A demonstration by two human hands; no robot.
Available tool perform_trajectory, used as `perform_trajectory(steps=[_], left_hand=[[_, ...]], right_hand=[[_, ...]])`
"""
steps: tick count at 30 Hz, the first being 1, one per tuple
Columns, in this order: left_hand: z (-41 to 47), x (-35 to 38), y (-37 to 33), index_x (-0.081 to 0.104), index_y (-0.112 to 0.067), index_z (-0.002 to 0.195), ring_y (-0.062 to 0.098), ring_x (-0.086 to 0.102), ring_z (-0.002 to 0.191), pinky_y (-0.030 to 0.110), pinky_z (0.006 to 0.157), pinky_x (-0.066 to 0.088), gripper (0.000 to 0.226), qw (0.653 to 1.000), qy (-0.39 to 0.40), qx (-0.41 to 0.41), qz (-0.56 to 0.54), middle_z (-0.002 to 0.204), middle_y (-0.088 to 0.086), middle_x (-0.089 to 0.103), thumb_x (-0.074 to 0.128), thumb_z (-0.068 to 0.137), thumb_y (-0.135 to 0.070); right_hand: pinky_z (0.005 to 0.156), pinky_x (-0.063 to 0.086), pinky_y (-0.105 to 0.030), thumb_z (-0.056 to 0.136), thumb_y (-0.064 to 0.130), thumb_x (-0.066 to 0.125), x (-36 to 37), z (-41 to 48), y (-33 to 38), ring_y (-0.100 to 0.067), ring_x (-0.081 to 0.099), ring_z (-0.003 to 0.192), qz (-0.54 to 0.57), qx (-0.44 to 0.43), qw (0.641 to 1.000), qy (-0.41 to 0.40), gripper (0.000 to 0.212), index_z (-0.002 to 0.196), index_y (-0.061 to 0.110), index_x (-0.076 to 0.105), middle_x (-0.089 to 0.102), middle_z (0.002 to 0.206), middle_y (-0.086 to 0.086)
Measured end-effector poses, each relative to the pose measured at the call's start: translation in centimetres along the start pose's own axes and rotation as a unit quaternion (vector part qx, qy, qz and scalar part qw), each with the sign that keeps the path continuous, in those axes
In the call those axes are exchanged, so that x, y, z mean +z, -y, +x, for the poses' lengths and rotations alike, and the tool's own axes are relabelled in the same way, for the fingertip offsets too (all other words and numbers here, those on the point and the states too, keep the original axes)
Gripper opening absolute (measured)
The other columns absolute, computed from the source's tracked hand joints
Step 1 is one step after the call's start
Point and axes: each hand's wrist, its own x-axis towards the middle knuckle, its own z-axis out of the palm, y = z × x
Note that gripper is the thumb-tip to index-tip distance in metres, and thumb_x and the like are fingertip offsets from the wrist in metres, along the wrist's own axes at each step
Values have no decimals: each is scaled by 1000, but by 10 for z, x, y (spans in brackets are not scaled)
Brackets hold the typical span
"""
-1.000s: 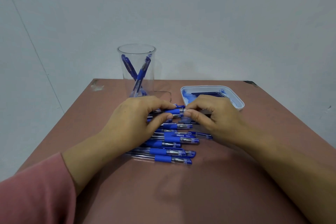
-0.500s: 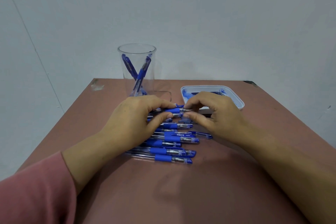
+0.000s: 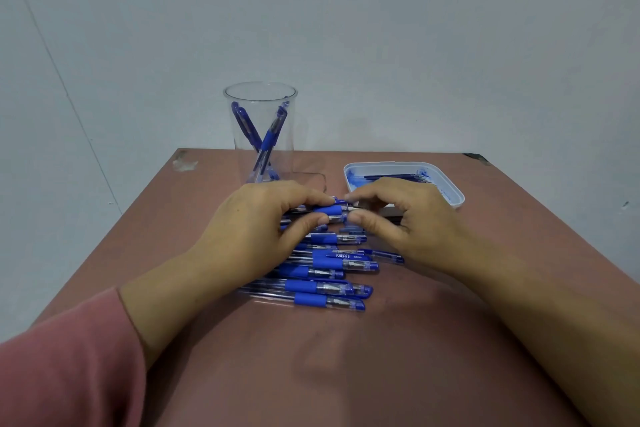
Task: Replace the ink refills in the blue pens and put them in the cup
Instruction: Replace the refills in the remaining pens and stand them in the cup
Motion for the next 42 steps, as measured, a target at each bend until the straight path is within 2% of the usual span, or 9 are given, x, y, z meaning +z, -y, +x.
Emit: perform_trajectory(steps=[8, 14, 18, 22, 28, 32, 35, 37, 42], left_hand=[[0, -1, 0, 71, -34, 110, -1, 63, 82, 28, 72, 56, 25, 1000, 1, 6, 1, 93, -18, 71, 65, 85, -37], [1, -1, 0, 71, -34, 109, -2, 63, 79, 27, 71, 56, 25, 1000, 5, 6, 6, 92, -19, 70, 67, 84, -35], [1, -3, 3, 70, -35, 110, -1, 62, 82, 27, 74, 56, 27, 1000, 0, -12, 16, 94, -19, 69, 63, 84, -40], [2, -3, 5, 71, -34, 109, -1, 63, 83, 27, 77, 56, 26, 1000, -5, -19, 19, 93, -21, 68, 64, 84, -39], [2, -4, 5, 71, -35, 109, -2, 63, 84, 28, 76, 56, 25, 1000, -4, -13, 19, 91, -25, 65, 64, 85, -40], [2, -5, 5, 71, -36, 109, -4, 62, 84, 24, 76, 55, 28, 1000, -5, -9, 17, 90, -29, 61, 61, 84, -45], [3, -7, 3, 71, -36, 111, -2, 62, 85, 22, 75, 54, 40, 1000, 2, -7, 11, 93, -26, 66, 51, 81, -55], [3, -7, 3, 70, -37, 111, -2, 62, 84, 24, 75, 55, 42, 1000, 6, -10, 5, 95, -22, 69, 49, 81, -56], [3, -7, 4, 70, -37, 111, -2, 62, 85, 27, 76, 56, 42, 1000, 6, -7, -1, 93, -24, 67, 49, 81, -57]], right_hand=[[69, 48, -26, 90, 30, 63, 2, 1, 2, -8, 59, 78, -16, -14, 1000, 2, 13, 94, 19, 66, 62, 84, 9], [70, 49, -20, 87, 28, 69, 0, 2, 5, -9, 61, 81, 17, 39, 999, 19, 5, 91, 29, 66, 64, 84, 15], [68, 44, -13, 78, 41, 75, -19, -3, -4, -5, 60, 83, -10, 86, 993, 79, 17, 90, 44, 62, 63, 87, 24], [67, 49, -24, 72, 48, 75, -37, -14, -12, -6, 61, 79, -31, 131, 976, 173, 22, 87, 33, 71, 65, 84, 20], [59, 44, -17, 75, 39, 77, -37, -12, -6, 0, 58, 65, -49, 179, 952, 242, 12, 80, 29, 70, 66, 76, 13], [55, 40, -14, 77, 33, 76, -51, -11, -7, 0, 51, 54, -25, 212, 960, 184, 11, 79, 27, 67, 61, 63, 11], [57, 43, -13, 80, 25, 75, -50, -8, -6, 1, 50, 58, 61, 203, 972, 101, 11, 87, 22, 68, 61, 68, 8], [58, 42, -11, 82, 21, 73, -39, -6, -5, 0, 50, 60, 61, 179, 979, 70, 10, 90, 20, 67, 58, 70, 8], [67, 45, -13, 83, 24, 72, -23, -4, -7, -2, 55, 70, 49, 147, 987, 28, 18, 87, 37, 61, 62, 75, 16]])
